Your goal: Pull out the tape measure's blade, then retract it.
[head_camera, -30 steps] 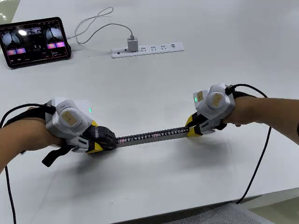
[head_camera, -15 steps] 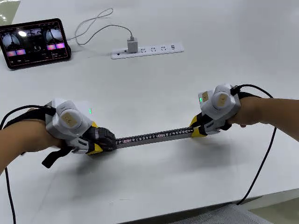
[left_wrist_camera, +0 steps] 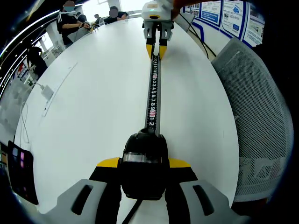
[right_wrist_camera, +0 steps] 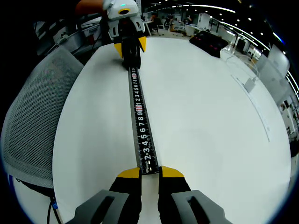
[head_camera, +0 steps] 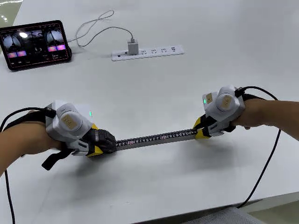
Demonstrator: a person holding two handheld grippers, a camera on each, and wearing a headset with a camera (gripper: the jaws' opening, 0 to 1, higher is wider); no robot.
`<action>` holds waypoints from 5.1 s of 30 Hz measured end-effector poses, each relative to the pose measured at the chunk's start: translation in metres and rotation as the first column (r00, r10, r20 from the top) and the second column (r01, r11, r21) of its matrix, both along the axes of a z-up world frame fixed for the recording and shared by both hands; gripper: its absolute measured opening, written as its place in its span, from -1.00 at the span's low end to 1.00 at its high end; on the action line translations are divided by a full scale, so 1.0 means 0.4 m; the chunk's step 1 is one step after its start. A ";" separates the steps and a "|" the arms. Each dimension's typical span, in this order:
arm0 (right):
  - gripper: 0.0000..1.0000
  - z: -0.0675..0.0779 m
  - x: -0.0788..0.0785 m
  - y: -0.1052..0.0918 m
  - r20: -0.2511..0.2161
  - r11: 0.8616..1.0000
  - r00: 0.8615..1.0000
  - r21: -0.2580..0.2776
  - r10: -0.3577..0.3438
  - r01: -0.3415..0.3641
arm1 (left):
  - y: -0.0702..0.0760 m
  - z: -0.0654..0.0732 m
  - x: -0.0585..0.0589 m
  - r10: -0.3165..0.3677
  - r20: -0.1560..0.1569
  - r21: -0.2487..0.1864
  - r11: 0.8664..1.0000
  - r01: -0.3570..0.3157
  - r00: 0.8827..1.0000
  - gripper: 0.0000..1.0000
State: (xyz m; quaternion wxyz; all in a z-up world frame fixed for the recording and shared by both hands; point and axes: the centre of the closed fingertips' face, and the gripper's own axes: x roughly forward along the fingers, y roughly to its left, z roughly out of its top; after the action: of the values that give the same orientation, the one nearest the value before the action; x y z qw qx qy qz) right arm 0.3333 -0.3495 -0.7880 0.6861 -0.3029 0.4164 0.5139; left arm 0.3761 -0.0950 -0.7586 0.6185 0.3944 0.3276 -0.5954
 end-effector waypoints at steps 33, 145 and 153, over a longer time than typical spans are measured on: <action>-0.77 -0.009 0.005 -0.002 -0.026 0.991 0.998 -0.117 0.060 -0.063 | -0.006 -0.006 0.005 0.007 -0.037 -0.023 1.000 -0.008 0.999 -0.34; 0.98 0.128 -0.091 -0.147 0.106 0.770 0.776 0.262 -0.622 0.582 | 0.240 0.109 0.059 0.662 -0.149 -0.376 0.649 -0.661 0.734 0.99; 0.98 0.169 -0.118 -0.162 0.144 0.752 0.757 0.332 -0.637 0.570 | 0.283 0.136 0.034 0.696 -0.118 -0.468 0.590 -0.658 0.708 0.99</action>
State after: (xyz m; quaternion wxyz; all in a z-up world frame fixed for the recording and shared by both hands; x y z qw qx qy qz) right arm 0.2862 -0.4144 -0.7202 0.8966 -0.1171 0.3296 0.2716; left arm 0.3897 0.0181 -0.7041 0.8870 0.0975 0.2711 -0.3609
